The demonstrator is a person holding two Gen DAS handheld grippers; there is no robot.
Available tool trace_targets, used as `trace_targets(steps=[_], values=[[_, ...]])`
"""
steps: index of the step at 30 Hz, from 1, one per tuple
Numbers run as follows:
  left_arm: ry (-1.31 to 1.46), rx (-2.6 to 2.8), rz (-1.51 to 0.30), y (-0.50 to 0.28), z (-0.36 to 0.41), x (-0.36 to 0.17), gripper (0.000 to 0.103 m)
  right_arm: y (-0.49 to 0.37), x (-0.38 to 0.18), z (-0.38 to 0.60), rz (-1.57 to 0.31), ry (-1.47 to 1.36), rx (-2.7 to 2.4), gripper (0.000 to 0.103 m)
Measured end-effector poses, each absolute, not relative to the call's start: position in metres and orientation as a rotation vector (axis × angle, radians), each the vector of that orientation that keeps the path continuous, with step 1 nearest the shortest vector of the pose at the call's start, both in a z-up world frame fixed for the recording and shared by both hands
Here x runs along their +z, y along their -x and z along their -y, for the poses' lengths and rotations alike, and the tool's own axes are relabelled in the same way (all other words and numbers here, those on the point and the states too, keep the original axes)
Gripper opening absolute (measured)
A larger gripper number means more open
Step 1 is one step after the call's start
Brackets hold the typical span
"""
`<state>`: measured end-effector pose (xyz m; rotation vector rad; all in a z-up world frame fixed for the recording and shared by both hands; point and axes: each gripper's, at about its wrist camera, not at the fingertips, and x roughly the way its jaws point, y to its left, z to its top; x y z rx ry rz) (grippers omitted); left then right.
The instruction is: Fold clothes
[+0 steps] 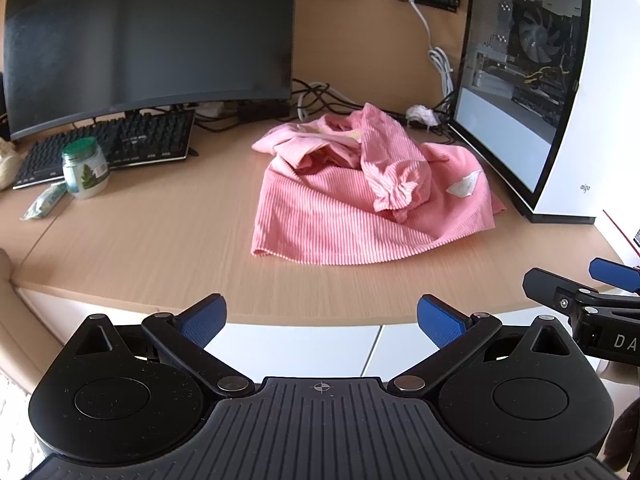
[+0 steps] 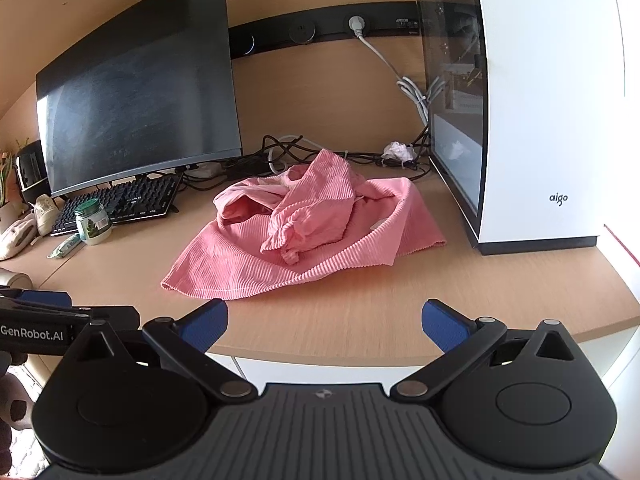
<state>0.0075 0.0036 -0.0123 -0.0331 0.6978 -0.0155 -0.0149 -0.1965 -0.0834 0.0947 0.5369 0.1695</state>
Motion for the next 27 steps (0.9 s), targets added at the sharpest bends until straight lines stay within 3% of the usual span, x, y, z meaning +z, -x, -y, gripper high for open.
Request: trace_targets(steps=[27], values=[[0.034,-0.006,-0.707,-0.0040,-0.0062,-0.0133,0.103,0.0149,-0.0862,0.1877,-0.549,-0.066,0.201,0.103]])
